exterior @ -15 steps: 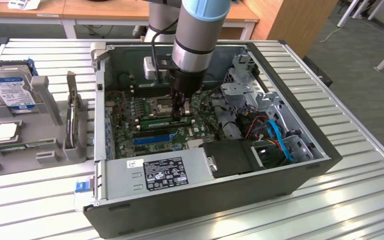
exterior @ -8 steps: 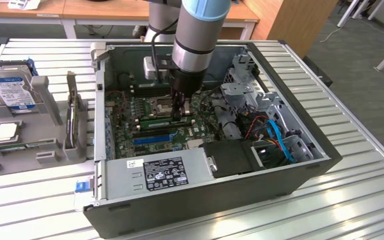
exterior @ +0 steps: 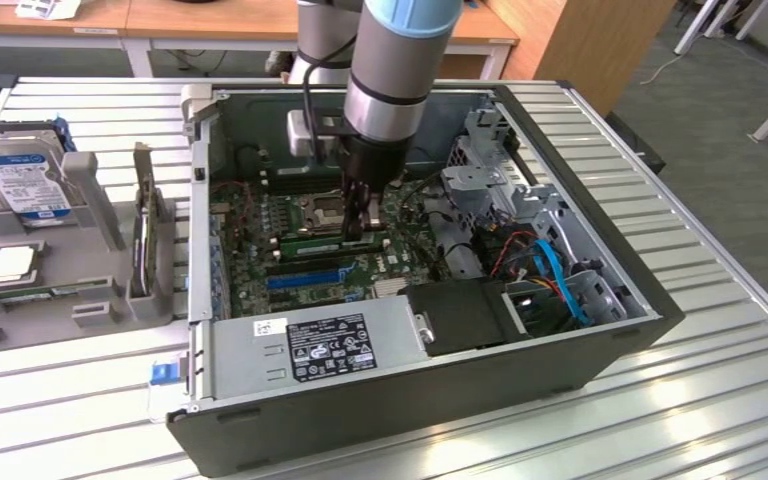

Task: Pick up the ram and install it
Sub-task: 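Insert the ram into the slot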

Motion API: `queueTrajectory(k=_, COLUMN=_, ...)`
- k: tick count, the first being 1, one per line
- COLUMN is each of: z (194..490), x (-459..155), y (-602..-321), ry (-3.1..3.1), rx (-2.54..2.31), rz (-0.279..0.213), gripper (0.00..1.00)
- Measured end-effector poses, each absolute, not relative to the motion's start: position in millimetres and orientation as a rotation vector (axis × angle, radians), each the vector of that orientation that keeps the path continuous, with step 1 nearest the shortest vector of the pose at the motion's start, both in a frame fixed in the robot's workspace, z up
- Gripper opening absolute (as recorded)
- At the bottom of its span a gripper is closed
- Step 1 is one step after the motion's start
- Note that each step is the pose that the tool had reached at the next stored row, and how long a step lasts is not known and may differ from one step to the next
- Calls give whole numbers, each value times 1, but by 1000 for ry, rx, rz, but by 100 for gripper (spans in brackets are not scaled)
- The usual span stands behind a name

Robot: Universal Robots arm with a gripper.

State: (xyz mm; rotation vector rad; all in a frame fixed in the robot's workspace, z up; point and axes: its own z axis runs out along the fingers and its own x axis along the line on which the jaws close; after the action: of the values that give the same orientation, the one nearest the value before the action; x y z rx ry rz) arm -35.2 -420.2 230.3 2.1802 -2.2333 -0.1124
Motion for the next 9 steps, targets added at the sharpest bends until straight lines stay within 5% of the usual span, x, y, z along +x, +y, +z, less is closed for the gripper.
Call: queueTrajectory(k=9, z=251, x=-35, y=-420, ry=-2234, rx=2180, rz=-113, gripper=19)
